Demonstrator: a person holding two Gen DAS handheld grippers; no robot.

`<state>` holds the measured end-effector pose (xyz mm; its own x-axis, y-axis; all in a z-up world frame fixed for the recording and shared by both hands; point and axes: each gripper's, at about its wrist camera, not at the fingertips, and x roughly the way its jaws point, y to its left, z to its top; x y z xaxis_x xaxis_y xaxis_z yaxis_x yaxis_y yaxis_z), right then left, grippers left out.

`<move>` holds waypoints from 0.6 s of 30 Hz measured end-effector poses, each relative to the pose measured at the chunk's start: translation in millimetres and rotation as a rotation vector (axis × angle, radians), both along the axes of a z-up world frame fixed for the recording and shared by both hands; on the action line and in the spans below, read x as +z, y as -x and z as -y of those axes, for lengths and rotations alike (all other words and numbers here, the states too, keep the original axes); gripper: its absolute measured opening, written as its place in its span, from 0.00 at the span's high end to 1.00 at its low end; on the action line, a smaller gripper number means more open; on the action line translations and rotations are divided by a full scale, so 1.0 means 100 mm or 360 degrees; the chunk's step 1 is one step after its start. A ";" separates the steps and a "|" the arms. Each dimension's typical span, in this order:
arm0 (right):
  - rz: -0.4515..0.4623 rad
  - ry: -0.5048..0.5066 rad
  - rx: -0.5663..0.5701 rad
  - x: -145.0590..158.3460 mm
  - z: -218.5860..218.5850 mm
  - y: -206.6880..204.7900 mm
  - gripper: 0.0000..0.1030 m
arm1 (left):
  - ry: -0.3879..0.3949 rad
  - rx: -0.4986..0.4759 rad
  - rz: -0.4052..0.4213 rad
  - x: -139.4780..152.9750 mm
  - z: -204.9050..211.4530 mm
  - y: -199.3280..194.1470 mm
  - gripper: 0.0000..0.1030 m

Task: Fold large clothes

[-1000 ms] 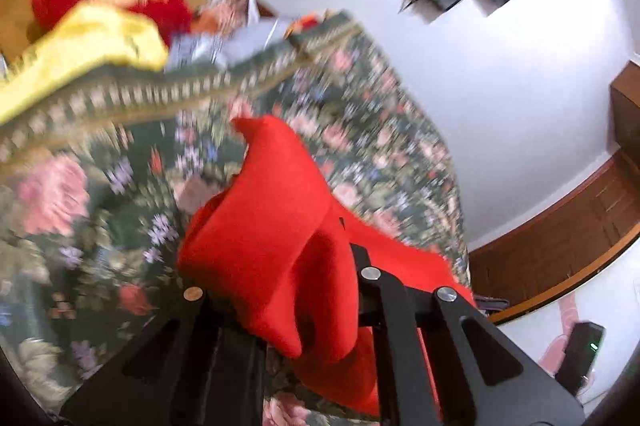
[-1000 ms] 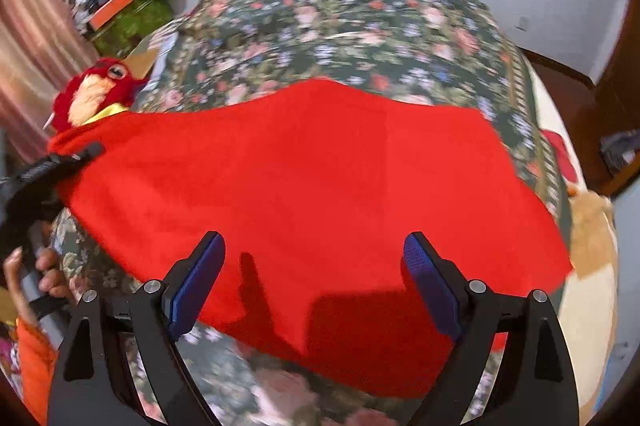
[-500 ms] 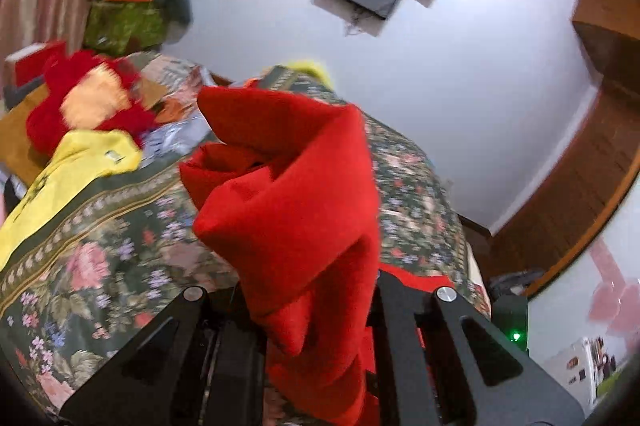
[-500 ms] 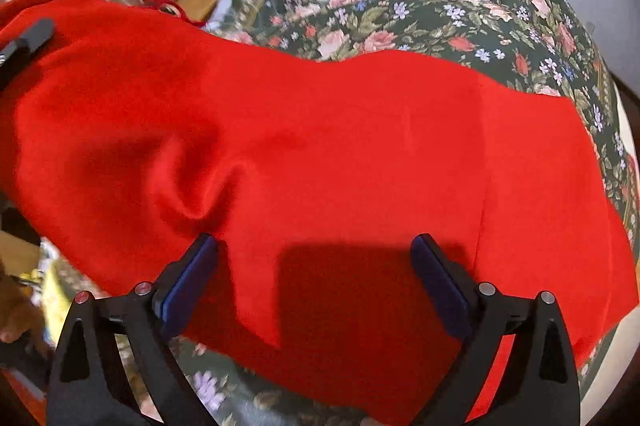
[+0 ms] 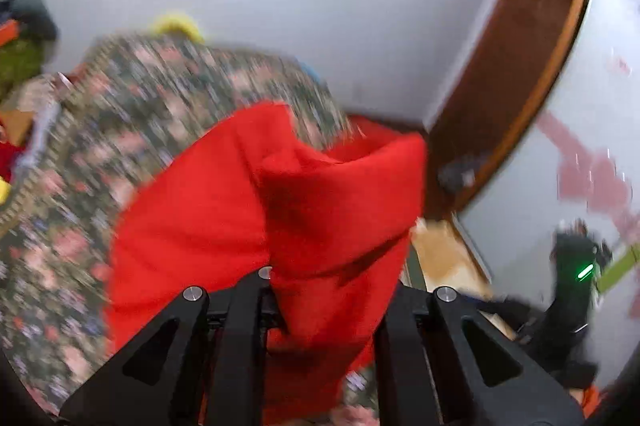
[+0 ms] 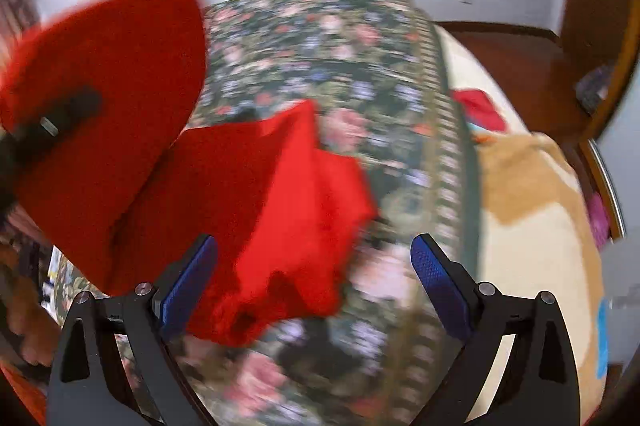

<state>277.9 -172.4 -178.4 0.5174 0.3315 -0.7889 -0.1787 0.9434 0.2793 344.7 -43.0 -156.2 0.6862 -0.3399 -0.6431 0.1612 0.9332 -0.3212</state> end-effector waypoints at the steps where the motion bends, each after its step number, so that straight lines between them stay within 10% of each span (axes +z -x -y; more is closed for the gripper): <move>1: -0.0009 -0.0009 -0.0029 -0.01 0.07 0.01 0.07 | -0.0008 -0.0054 -0.0084 -0.14 0.10 -0.05 0.91; 6: -0.0046 -0.0061 -0.0127 -0.09 0.36 0.06 0.07 | -0.0267 -0.0268 -0.0398 -0.64 0.53 -0.02 0.73; 10: -0.0032 -0.0079 -0.0162 -0.06 0.45 0.11 0.07 | -0.0158 -0.0362 -0.0386 -0.56 0.49 0.13 0.40; 18: 0.0052 -0.0131 -0.0081 0.17 0.29 0.23 0.07 | -0.0127 -0.0261 -0.0113 0.13 0.14 0.51 0.27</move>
<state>254.7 -201.4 -161.7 0.5601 0.3672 -0.7426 -0.1411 0.9256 0.3513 294.1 -57.4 -142.8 0.5778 -0.3891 -0.7174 0.2925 0.9194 -0.2631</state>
